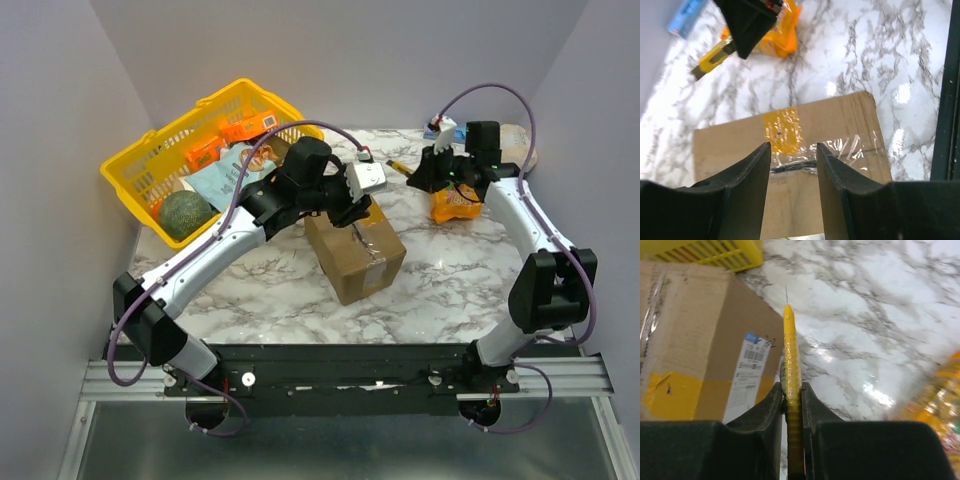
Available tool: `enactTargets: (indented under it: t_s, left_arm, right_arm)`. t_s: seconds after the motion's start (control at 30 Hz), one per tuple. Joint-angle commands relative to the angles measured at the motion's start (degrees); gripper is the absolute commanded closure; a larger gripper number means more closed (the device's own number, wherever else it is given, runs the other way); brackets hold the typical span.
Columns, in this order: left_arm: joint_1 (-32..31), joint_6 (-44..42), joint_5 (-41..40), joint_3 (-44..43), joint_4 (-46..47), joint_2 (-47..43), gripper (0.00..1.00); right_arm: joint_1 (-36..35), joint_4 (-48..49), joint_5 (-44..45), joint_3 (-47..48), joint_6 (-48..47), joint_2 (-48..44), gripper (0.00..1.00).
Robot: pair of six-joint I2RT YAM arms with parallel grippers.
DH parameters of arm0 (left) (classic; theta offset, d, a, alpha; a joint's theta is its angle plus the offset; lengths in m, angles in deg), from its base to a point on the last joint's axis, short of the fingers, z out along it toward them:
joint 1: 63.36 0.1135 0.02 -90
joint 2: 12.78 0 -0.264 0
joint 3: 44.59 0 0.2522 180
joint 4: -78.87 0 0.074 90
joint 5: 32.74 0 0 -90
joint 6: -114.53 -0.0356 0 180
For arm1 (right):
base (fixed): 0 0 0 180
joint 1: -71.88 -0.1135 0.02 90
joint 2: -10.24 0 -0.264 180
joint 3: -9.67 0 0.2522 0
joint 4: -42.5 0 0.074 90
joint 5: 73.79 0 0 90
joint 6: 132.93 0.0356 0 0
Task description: Unpack the express box
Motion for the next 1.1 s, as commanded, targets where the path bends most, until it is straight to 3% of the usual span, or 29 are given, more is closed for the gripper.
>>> enactTargets:
  t_s: [0.0,0.1,0.2,0.23,0.3,0.47,0.63,0.7,0.9,0.97,1.07]
  left_arm:
    - [4.3,-3.2,-1.7,-1.3,-2.2,-2.2,0.52]
    - [8.2,-8.9,-0.5,0.9,-6.1,-3.4,0.62]
    - [9.8,-17.6,0.4,5.8,-11.2,-6.8,0.76]
    - [10.1,-19.9,0.6,9.1,-12.7,-7.8,0.89]
    - [10.2,-25.6,1.9,13.1,-16.0,-11.2,1.00]
    - [8.8,-30.4,6.3,25.1,-15.1,-16.5,1.00]
    - [1.6,-26.4,8.0,27.1,-6.5,-11.6,1.00]
    - [-0.9,-23.0,8.9,26.6,1.3,-7.3,1.00]
    - [-6.9,-16.6,11.0,17.9,12.9,7.4,0.97]
    - [-9.1,-13.6,10.8,13.3,18.3,12.5,0.92]
    - [-11.2,-8.6,10.9,2.3,17.3,18.0,0.80]
  right_arm:
    - [1.6,-1.7,5.5,1.1,1.3,-6.4,0.99]
    - [1.7,-5.2,2.4,-2.0,-3.8,-11.9,0.99]
    - [1.6,-6.4,6.9,-9.0,-4.6,-17.6,1.00]
    - [1.7,-7.2,8.7,-12.2,-4.6,-18.7,1.00]
    - [1.7,-8.3,9.6,-14.4,-3.9,-20.9,1.00]
    - [1.7,-8.8,10.8,-17.8,-0.8,-22.0,1.00]
    - [2.3,-8.0,15.1,-18.2,-0.7,-21.2,1.00]
    - [4.4,-8.3,15.9,-17.9,0.2,-20.6,1.00]
    - [12.4,-15.8,23.0,-11.7,6.2,-19.4,1.00]
    - [13.1,-19.4,23.9,-10.4,6.5,-19.9,1.00]
    - [13.3,-20.6,23.9,-12.4,7.3,-22.5,1.00]
